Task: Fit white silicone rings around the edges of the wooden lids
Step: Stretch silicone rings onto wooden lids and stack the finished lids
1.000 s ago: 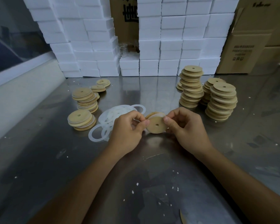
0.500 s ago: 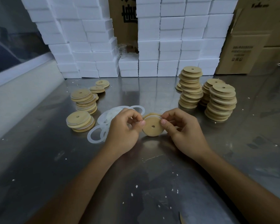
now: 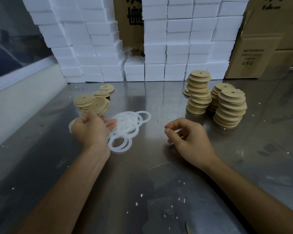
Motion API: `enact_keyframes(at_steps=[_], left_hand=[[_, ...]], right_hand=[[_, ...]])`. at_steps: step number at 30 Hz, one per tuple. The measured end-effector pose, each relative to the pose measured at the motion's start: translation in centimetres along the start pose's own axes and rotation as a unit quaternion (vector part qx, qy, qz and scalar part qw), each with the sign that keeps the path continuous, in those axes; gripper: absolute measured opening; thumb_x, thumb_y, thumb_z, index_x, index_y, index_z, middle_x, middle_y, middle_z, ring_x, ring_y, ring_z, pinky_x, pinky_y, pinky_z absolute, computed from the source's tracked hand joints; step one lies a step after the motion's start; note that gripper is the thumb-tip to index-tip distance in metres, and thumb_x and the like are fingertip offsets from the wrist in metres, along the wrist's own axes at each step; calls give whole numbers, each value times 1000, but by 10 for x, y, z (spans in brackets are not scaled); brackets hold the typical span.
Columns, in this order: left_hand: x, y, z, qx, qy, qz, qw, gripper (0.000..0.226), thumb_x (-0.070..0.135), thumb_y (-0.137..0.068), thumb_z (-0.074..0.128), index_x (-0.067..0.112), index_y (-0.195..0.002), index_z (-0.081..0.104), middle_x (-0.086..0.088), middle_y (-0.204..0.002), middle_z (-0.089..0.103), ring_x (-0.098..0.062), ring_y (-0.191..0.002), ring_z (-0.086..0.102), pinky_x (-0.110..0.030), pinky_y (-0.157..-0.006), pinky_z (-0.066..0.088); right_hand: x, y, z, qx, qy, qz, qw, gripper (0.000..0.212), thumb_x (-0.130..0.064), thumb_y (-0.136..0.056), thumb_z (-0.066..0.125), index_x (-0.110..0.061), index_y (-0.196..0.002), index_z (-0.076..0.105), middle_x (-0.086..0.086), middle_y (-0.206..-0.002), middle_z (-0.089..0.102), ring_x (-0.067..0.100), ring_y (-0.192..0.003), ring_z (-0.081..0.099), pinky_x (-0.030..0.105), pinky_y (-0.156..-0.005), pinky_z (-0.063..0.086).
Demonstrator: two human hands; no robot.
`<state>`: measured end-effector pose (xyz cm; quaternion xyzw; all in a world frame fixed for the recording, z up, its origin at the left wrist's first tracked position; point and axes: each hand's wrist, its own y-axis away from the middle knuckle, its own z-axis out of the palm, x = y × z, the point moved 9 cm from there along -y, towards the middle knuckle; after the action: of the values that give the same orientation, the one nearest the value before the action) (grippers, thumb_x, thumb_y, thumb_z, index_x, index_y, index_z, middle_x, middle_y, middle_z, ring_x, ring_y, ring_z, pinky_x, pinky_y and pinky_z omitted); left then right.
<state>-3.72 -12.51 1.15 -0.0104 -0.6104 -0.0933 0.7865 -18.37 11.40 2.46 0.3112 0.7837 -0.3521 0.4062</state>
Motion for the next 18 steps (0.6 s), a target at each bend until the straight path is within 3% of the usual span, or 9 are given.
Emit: enact_keyframes(at_steps=[3,7,11,13,16,18], left_hand=[[-7,6,3,3,28,-21,999,27,11,-98,35,-2,-89,57,-22,-91,67,-25,-60,73,-28,-53,59],[-2,8,0,21,29,-9,999,30,3,-95,27,0,-80,52,-17,-85,65,-26,-57,72,-26,-48,55],[-8,2,-8,46,15,-24,999,33,7,-97,26,-5,-113,52,-20,-97,65,-25,-56,72,-26,-48,56],[-11,0,-9,47,17,-31,998,33,9,-99,26,-3,-119,49,-19,-99,64,-24,-57,72,-25,-48,55],[-8,2,-8,47,-16,-19,999,30,9,-99,28,-3,-112,52,-17,-93,63,-24,-54,71,-27,-46,57],[-1,4,-6,41,-47,13,998,27,7,-97,29,1,-97,55,-15,-84,62,-26,-51,70,-30,-45,57]], right_hand=[[1,0,0,-3,2,2,1000,5,-18,-92,66,-19,-95,70,-9,-91,69,20,-75,69,49,-69,59],[1,0,1,-3,7,1,1000,4,-18,-92,67,-19,-93,71,-9,-88,70,21,-70,69,50,-70,58],[1,0,2,-8,16,4,1000,4,-18,-92,67,-19,-93,71,-8,-87,71,19,-68,69,48,-71,59],[1,0,3,-12,18,3,1000,4,-18,-92,67,-19,-94,71,-7,-87,71,18,-68,69,47,-72,59],[1,-1,2,-7,19,4,1000,4,-18,-91,68,-19,-92,71,-6,-84,71,20,-68,69,48,-73,58],[2,0,2,-5,14,7,1000,3,-17,-90,68,-19,-90,71,-4,-81,71,23,-69,68,48,-73,58]])
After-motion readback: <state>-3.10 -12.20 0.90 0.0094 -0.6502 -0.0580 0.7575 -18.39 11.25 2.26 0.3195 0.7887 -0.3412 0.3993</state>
